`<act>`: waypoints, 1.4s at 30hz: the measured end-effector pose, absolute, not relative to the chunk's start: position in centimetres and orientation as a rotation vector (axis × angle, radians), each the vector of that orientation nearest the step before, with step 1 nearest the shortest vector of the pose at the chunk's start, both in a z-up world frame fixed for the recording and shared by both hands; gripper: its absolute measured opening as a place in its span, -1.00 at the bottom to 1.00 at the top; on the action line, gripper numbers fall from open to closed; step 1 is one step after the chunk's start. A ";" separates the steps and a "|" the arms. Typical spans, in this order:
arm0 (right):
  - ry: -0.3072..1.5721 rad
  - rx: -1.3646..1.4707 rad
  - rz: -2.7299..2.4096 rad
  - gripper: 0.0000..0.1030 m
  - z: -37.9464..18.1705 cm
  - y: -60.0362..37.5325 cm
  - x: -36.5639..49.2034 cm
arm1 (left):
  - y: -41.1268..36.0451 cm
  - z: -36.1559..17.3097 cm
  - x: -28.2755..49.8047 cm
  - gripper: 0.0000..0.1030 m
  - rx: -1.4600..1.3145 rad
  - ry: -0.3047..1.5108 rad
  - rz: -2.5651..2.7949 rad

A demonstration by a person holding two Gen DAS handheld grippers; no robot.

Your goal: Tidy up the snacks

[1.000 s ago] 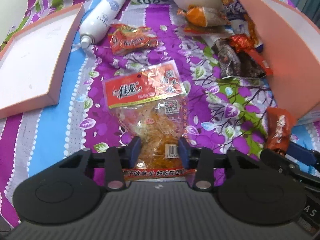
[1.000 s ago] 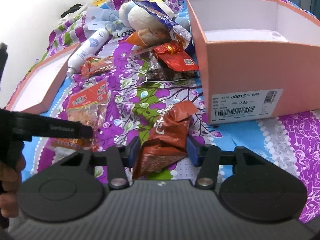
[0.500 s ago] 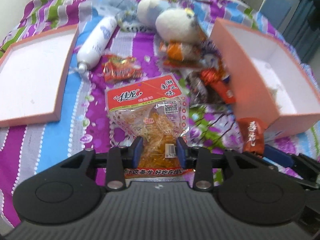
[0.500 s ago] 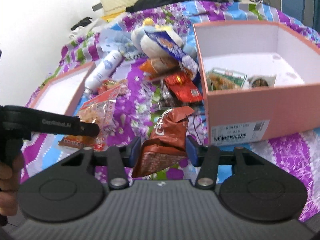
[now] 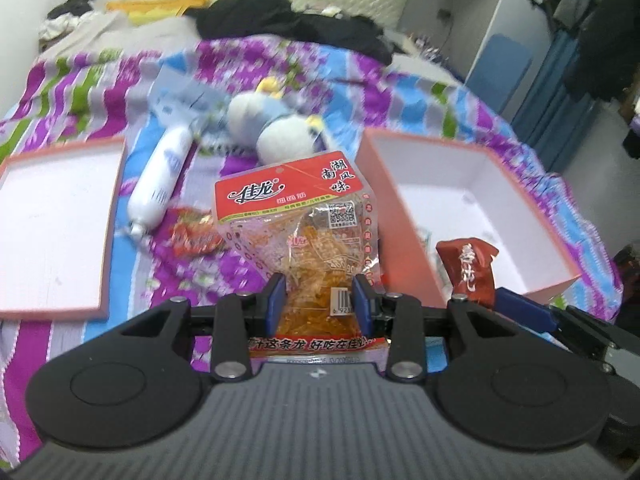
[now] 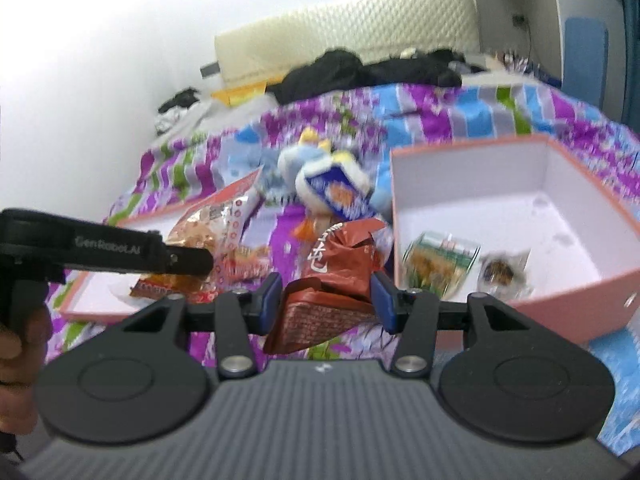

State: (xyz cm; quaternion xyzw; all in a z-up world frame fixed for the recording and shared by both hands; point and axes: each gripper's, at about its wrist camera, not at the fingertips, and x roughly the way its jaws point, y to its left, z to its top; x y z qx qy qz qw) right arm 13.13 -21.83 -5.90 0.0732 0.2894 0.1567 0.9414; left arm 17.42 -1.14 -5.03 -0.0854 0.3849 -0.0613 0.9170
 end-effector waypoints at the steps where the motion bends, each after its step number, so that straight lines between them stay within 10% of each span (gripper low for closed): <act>1: 0.574 0.151 0.317 0.00 -5.3 -22.1 13.1 | -1.4 -4.4 17.4 -0.20 -0.176 0.780 -0.133; 21: 0.364 0.121 0.162 0.00 2.0 -29.1 16.8 | -8.5 3.5 22.1 -0.19 -0.165 0.617 -0.314; 42: 0.678 0.143 0.038 0.01 -9.3 -36.9 25.0 | -18.5 -8.5 34.9 -0.19 -0.056 0.914 -0.388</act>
